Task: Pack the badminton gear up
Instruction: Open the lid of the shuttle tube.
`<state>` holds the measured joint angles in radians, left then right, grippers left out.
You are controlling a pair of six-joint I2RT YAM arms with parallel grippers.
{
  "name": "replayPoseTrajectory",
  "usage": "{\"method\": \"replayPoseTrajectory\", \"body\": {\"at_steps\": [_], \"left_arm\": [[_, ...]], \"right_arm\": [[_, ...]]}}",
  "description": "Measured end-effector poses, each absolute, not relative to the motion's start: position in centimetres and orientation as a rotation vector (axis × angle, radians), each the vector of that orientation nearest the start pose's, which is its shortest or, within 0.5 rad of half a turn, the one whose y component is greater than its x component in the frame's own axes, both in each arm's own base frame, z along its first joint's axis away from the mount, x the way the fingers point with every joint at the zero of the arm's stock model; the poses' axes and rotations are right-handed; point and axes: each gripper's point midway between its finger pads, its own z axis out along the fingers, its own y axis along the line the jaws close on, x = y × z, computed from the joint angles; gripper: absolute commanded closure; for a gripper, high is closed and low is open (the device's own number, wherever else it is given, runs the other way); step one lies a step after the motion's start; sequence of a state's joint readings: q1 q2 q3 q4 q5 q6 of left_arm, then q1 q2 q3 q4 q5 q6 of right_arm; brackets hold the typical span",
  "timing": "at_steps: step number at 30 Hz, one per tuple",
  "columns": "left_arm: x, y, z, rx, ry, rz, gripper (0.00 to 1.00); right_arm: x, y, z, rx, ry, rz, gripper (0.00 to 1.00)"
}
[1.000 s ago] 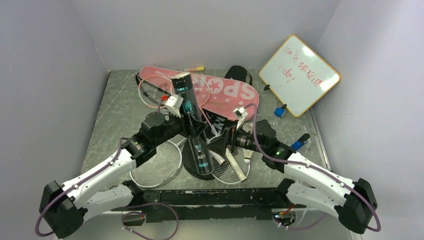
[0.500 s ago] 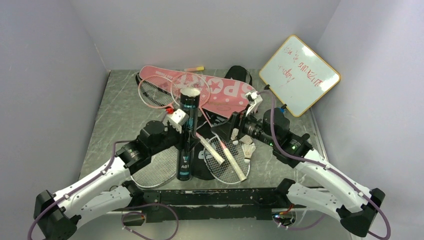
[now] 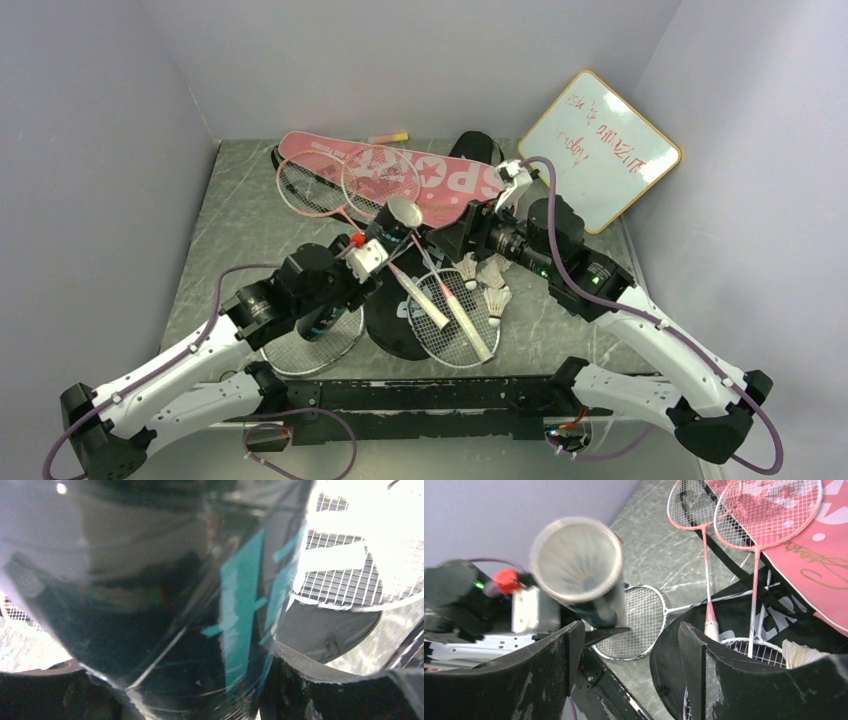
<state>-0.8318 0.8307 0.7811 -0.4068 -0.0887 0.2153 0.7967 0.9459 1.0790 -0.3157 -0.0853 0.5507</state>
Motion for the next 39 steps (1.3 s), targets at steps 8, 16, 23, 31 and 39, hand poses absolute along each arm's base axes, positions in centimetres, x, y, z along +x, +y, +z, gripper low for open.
{"method": "replayPoseTrajectory", "body": {"at_steps": [8,16,23,31,39], "left_arm": [[20.2,-19.4,16.7,1.124,1.807,-0.232,0.50],[18.4,-20.7,15.8,1.254,1.722,-0.341,0.51],[18.0,-21.2,15.5,1.281,1.704,-0.372,0.51],[18.1,-21.2,15.4,1.282,1.707,-0.369,0.52],[18.1,-21.2,15.4,1.283,1.706,-0.364,0.52]], "right_arm": [[19.8,27.0,36.3,-0.408,1.786,1.075,0.37],[17.8,28.9,35.3,-0.611,1.791,1.166,0.45],[17.0,30.1,32.6,-0.734,1.848,1.206,0.52],[16.3,29.5,32.4,-0.758,1.837,1.201,0.70],[15.3,28.6,32.6,-0.774,1.833,1.196,0.64]]}}
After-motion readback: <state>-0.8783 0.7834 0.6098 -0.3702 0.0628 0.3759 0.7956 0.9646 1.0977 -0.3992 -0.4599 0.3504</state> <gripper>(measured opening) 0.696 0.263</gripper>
